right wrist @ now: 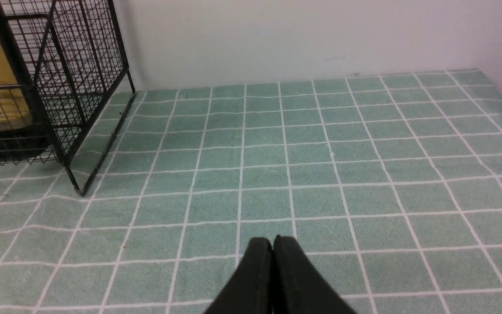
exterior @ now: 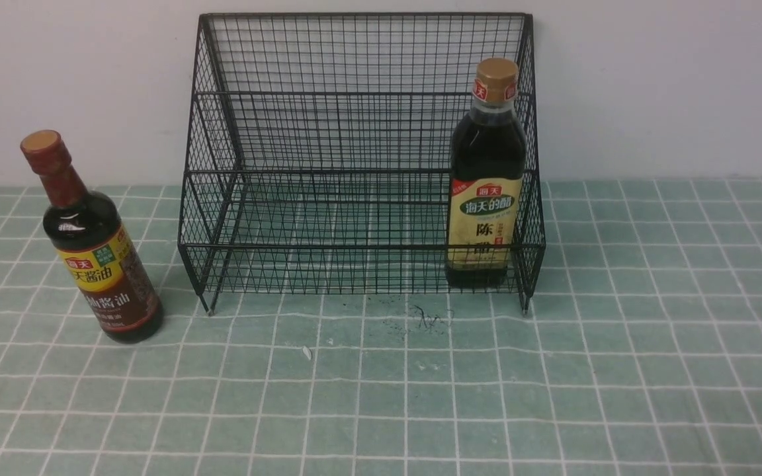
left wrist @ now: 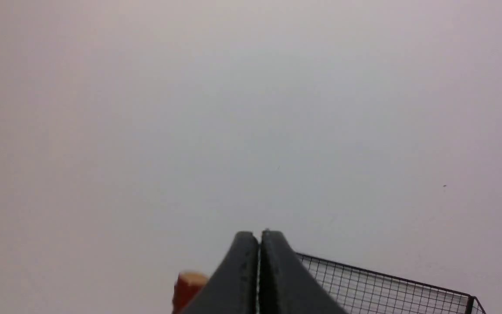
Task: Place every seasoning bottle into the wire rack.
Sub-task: Use the left arm to grab the condiment bottle closest to it
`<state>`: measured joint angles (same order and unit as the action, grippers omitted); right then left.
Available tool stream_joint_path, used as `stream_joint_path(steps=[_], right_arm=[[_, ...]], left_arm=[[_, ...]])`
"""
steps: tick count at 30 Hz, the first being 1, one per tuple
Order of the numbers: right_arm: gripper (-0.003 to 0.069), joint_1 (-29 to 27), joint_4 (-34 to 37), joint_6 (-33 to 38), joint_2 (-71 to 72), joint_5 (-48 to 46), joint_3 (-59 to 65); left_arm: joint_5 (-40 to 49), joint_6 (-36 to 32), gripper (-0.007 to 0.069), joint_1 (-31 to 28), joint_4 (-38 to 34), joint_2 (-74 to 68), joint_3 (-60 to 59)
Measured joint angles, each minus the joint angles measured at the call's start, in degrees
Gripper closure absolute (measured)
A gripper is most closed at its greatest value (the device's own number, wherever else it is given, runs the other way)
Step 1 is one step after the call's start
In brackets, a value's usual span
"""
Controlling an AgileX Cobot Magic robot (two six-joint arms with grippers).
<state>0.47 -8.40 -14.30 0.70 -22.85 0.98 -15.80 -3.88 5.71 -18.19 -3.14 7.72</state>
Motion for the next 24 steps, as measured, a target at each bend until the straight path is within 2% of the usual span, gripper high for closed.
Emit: stream_joint_path(steps=[2, 6, 7, 8, 11, 12, 13, 15, 16, 17, 22, 24], right_arm=[[0.0672, 0.0, 0.0, 0.0, 0.0, 0.0, 0.0], [0.0672, 0.0, 0.0, 0.0, 0.0, 0.07, 0.0], [0.0672, 0.0, 0.0, 0.0, 0.0, 0.06, 0.0], [0.0672, 0.0, 0.0, 0.0, 0.0, 0.06, 0.0], [0.0672, 0.0, 0.0, 0.0, 0.0, 0.08, 0.0], [0.0672, 0.0, 0.0, 0.0, 0.0, 0.08, 0.0], [0.0672, 0.0, 0.0, 0.0, 0.0, 0.13, 0.0], [0.0672, 0.0, 0.0, 0.0, 0.0, 0.13, 0.0], [0.0672, 0.0, 0.0, 0.0, 0.0, 0.13, 0.0], [0.0672, 0.0, 0.0, 0.0, 0.0, 0.13, 0.02], [0.0672, 0.0, 0.0, 0.0, 0.0, 0.23, 0.07], [0.0672, 0.0, 0.0, 0.0, 0.0, 0.23, 0.07]], left_arm=[[1.44, -0.46, 0.0629, 0.0, 3.52, -4.1, 4.26], [2.43, -0.53, 0.0595, 0.0, 5.88, -16.05, 10.56], [1.78, -0.79, 0.0554, 0.0, 6.08, -21.83, 12.9], [1.68, -0.85, 0.0549, 0.0, 6.08, -23.31, 13.44], [-2.48, -2.45, 0.0429, 0.0, 5.01, -35.11, 18.09], [-2.77, -2.6, 0.042, 0.0, 4.83, -35.75, 18.09], [-5.09, -3.38, 0.0349, 0.0, 2.74, -40.71, 20.18], [-7.96, -4.69, 0.026, 0.0, -1.01, -46.46, 22.65], [-8.3, -4.89, 0.0244, 0.0, -1.42, -46.99, 23.11], [-10.85, -6.92, 0.0176, 0.0, -5.09, -52.02, 25.13], [-13.35, -13.62, 0.0071, 0.0, -11.8, -61.41, 30.21], [-13.48, -15.43, 0.006, 0.0, -13.28, -63.48, 31.35]])
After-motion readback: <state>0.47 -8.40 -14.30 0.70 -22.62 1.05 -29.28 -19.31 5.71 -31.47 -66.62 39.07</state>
